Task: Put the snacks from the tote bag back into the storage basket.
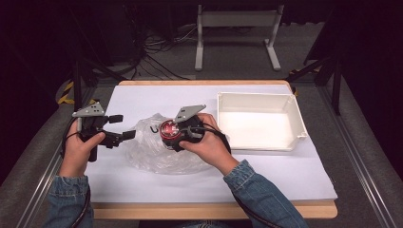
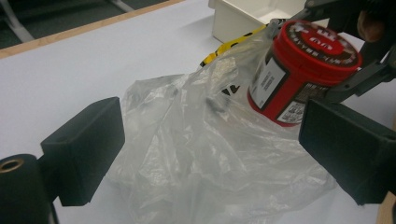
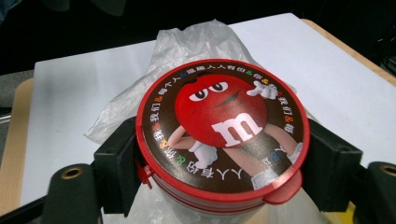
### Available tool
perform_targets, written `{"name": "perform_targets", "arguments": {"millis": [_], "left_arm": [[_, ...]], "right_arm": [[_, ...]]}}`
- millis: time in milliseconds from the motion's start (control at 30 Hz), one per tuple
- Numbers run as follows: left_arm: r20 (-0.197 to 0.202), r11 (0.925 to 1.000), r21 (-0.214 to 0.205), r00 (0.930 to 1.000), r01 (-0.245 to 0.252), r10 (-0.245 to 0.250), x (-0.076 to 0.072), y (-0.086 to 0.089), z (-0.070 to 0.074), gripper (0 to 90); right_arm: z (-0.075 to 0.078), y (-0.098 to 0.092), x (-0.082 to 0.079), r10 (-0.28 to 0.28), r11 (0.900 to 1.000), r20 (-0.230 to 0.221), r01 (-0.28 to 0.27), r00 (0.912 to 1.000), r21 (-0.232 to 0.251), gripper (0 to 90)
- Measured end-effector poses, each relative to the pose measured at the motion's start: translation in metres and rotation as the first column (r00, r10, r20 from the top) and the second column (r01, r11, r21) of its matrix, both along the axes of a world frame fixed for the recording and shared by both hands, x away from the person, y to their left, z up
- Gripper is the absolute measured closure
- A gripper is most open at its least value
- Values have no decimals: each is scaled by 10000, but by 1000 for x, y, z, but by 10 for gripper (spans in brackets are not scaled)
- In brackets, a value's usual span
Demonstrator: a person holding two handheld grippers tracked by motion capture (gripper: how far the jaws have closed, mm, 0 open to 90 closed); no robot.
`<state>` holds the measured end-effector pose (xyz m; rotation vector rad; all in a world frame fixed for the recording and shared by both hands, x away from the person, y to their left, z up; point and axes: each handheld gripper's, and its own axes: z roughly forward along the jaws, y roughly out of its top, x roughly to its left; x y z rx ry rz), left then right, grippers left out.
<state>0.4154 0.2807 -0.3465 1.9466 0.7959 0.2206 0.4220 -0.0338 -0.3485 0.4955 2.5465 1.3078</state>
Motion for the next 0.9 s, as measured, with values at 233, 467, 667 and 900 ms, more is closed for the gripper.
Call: {"name": "perform_targets", "arguments": {"millis": [233,467,667,900], "left_arm": [[-55,10000,-29,10000,-38,37,1,3,0,78],[-156,9997,-34,9996,253,-254,2,4,-1,54],[-341,9993,107,9988,353,-349,4,3,-2,48],[-468,9995,65,9984,306,-302,5,6,-3,47]], "right_arm": [[16,-8,-2,139,9999,49,-139,9999,40,254],[37,-23,-3,87,9999,82,-88,9999,66,254],[50,-38,-2,-37,10000,47,37,10000,69,254],[59,-55,1,-239,9996,61,238,9997,125,254]]}}
